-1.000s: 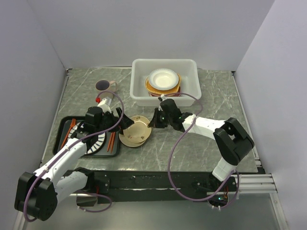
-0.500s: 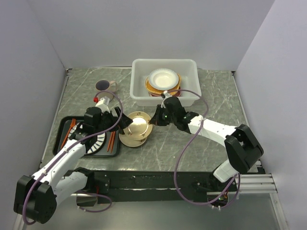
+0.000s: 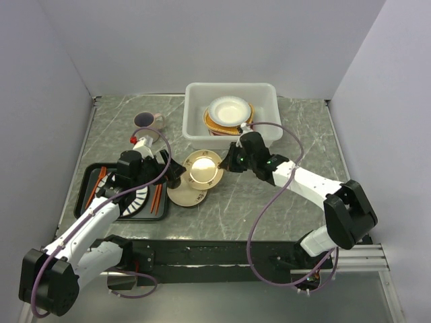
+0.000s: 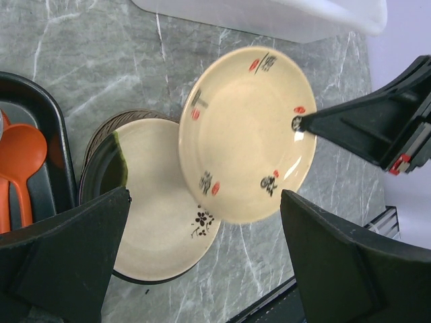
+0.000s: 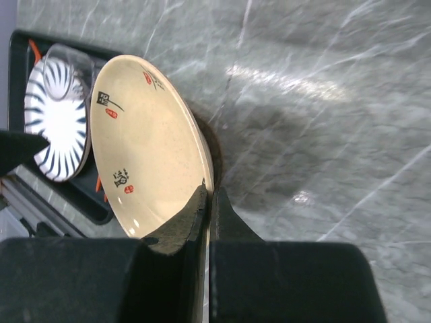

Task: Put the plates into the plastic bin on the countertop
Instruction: Pick up the plate at the center of the board, then place the plate in the plastic bin.

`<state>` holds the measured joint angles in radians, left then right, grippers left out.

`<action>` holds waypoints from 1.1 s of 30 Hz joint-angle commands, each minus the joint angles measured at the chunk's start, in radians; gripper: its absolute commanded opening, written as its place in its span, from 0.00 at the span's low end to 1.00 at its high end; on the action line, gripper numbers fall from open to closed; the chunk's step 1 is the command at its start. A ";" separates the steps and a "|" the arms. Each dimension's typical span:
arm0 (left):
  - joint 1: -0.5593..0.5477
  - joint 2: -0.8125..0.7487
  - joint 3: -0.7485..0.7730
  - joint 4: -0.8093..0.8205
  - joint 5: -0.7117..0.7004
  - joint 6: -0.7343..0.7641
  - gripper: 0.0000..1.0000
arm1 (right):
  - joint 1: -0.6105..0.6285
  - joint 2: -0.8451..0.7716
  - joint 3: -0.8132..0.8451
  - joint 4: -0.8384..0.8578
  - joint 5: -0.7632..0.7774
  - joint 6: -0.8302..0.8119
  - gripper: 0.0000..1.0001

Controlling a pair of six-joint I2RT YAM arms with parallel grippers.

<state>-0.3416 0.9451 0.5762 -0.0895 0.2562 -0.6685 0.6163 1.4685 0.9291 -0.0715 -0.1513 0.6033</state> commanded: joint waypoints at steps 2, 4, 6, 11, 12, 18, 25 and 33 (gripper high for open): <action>0.003 -0.008 -0.001 0.020 0.002 0.007 0.99 | -0.069 -0.057 0.039 0.039 -0.025 -0.011 0.00; 0.003 -0.006 -0.003 0.022 0.003 0.007 0.99 | -0.096 -0.057 0.051 0.050 -0.042 -0.011 0.00; 0.003 -0.005 -0.003 0.022 0.005 0.007 0.99 | -0.112 -0.051 0.063 0.047 -0.059 -0.014 0.00; 0.003 0.000 -0.001 0.022 0.005 0.009 0.99 | -0.162 -0.048 0.103 0.045 -0.103 -0.020 0.00; 0.003 -0.002 -0.001 0.022 0.005 0.009 0.99 | -0.167 -0.045 0.108 0.050 -0.106 -0.019 0.00; 0.003 0.003 0.001 0.020 0.003 0.010 0.99 | -0.228 -0.014 0.154 0.067 -0.159 -0.008 0.00; 0.004 0.003 0.004 0.017 0.003 0.014 0.99 | -0.274 0.047 0.247 0.068 -0.191 -0.002 0.00; 0.003 0.006 0.004 0.019 0.006 0.014 0.99 | -0.314 0.122 0.356 0.047 -0.197 -0.007 0.00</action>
<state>-0.3416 0.9470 0.5762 -0.0895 0.2565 -0.6674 0.3229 1.5684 1.2026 -0.0559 -0.3275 0.5934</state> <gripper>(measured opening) 0.994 0.023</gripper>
